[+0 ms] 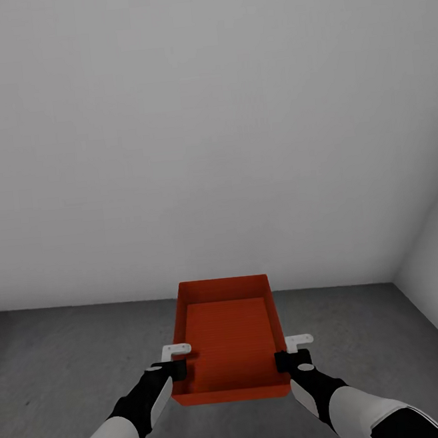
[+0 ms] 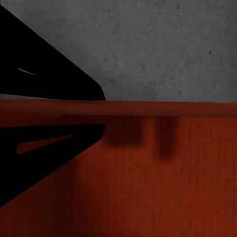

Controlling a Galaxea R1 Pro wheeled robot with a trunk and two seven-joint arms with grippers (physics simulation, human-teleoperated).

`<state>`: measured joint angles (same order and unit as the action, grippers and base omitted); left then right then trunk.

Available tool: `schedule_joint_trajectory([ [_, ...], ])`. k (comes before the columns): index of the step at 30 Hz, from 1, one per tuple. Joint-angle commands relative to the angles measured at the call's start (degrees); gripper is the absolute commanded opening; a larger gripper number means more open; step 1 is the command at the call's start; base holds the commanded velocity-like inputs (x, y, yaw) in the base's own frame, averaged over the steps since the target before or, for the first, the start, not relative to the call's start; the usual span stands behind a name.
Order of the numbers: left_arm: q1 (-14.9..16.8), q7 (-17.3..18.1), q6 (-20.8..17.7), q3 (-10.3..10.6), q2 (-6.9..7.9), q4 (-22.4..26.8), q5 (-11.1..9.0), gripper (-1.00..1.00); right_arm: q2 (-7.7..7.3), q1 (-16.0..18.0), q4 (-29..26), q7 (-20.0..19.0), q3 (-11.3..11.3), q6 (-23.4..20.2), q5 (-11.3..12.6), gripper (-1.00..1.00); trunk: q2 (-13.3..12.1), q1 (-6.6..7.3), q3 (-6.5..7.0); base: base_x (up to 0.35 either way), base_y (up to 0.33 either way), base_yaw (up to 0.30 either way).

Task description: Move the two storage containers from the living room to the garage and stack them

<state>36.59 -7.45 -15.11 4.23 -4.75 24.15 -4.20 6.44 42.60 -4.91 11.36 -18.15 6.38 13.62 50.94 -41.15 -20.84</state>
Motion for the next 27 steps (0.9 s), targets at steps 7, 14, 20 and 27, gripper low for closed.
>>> schedule_joint_trajectory([
  [7,0.1,-0.7,-0.4,-3.2,1.76,0.2,-0.3,-1.00,-0.16,0.0,0.0,0.0,0.7,0.2,0.5,-1.00,0.1,0.00,-0.72,0.000,0.000,0.000],
  [14,0.1,-0.7,-0.4,-3.2,1.76,0.3,-0.3,-1.00,-0.17,0.0,0.0,0.0,0.7,0.2,0.5,-1.00,0.1,0.00,-1.38,0.000,0.000,0.000],
  [20,0.1,-0.7,-0.4,-3.2,1.76,0.3,-0.3,-1.00,-0.15,0.0,0.0,0.0,0.7,0.2,0.5,-1.00,0.1,0.00,-1.94,0.000,0.000,0.000],
  [27,0.1,-0.7,-0.4,-3.2,1.76,0.3,-0.3,-1.00,-0.18,0.0,0.0,0.0,0.7,0.2,0.5,-1.00,0.1,0.00,-2.60,0.000,0.000,0.000],
])
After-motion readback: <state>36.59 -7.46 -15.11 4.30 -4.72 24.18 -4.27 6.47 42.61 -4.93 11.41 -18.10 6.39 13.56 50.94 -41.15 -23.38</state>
